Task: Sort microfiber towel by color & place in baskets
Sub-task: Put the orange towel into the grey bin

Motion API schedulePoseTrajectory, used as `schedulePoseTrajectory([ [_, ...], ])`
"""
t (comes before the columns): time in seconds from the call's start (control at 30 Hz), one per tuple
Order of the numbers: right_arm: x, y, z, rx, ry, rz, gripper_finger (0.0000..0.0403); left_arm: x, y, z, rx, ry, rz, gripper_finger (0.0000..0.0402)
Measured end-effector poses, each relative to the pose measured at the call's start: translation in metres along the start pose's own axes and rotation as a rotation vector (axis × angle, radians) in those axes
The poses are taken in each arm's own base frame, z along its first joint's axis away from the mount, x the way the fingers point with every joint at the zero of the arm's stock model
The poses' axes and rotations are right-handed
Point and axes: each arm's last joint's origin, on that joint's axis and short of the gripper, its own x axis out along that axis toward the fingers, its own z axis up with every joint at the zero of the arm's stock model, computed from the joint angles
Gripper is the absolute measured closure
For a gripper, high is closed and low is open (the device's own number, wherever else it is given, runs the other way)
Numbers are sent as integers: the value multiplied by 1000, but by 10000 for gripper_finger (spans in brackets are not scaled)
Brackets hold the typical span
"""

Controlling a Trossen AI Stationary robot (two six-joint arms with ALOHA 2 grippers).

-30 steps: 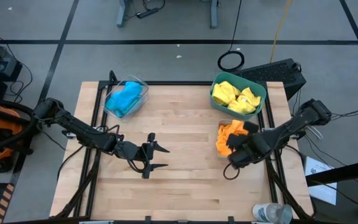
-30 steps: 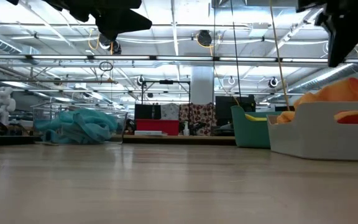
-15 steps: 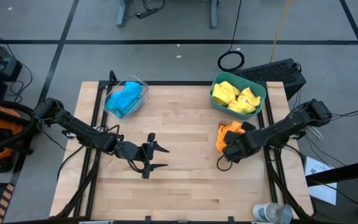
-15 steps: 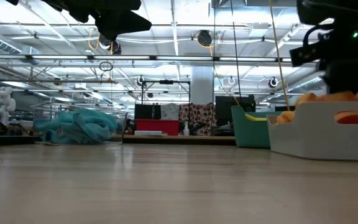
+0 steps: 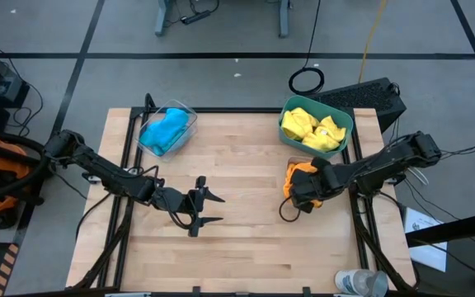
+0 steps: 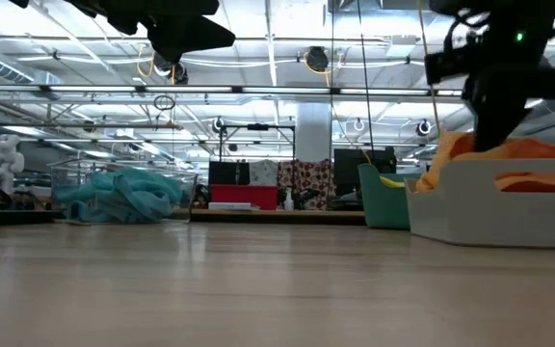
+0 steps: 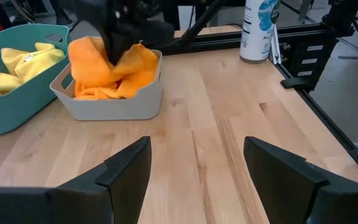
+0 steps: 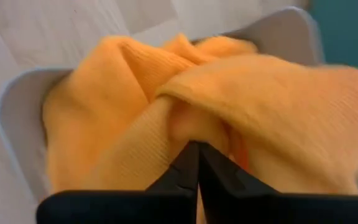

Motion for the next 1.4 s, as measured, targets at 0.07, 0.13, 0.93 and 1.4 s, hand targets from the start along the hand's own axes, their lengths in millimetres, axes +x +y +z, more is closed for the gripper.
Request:
schedulePoseTrajectory([
  [0.07, -13, -3, 3, 13, 15, -18, 403, 0, 0, 0, 0, 0, 0, 139],
  [0.13, -26, -5, 5, 33, 7, -48, 403, 0, 0, 0, 0, 1, 0, 139],
  [0.93, 15, -9, -10, 115, -46, -164, 403, 0, 0, 0, -1, -4, -1, 139],
  [1.4, 60, -31, -5, 128, 63, -32, 403, 0, 0, 1, -2, -8, 0, 139],
])
